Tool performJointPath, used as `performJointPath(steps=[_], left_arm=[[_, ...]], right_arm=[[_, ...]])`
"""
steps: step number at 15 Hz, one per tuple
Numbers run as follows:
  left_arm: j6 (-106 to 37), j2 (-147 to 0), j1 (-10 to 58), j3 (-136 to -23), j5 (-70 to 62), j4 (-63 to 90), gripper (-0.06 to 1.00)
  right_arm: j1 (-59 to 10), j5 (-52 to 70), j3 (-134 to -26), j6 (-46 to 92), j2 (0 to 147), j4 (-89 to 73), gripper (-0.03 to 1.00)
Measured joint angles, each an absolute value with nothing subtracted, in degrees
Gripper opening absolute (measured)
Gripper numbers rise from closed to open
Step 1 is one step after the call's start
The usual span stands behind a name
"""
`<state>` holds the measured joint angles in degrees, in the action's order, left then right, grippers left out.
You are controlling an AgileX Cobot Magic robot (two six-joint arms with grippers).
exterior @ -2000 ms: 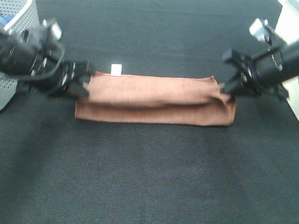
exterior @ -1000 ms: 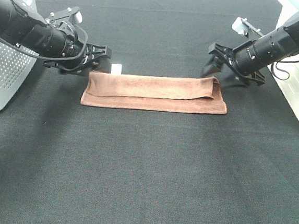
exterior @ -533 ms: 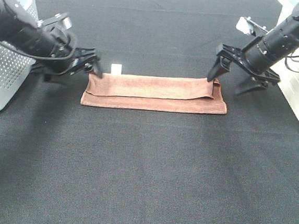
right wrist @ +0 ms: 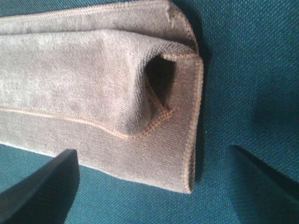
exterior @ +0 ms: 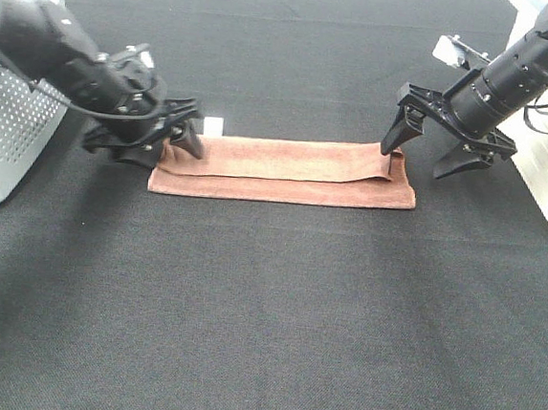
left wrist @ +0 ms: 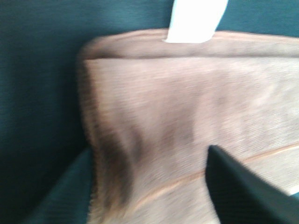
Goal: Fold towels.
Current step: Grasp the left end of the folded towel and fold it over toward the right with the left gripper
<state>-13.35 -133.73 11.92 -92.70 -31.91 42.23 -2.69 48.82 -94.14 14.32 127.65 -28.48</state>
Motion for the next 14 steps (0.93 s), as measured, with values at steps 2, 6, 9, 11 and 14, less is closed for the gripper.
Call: performJointPath(steps=[2, 6, 9, 11, 14], left_arm=[[-9.51, -134.53, 12.03, -93.33, -32.77, 40.97, 0.26], [-8.37, -134.65, 11.97, -94.02, -35.58, 37.47, 0.03], [-3.61, -133.38, 12.03, -98.26, -42.4, 26.7, 0.03], [0.0, -132.01, 12.03, -99.64, -44.92, 21.54, 0.03], [8.02, -127.2, 12.03, -104.74, -54.09, 8.25, 0.03]], right_arm=[[-2.69, 48.82, -94.14, 14.32, 127.65, -28.48, 0.79], [-2.69, 48.76, -94.14, 14.32, 127.65, -28.48, 0.79], [-2.69, 48.82, -94.14, 14.32, 127.65, -28.48, 0.79], [-2.69, 48.87, -94.14, 14.32, 127.65, -28.48, 0.79], [-2.69, 48.87, -94.14, 14.32, 127.65, -28.48, 0.79]])
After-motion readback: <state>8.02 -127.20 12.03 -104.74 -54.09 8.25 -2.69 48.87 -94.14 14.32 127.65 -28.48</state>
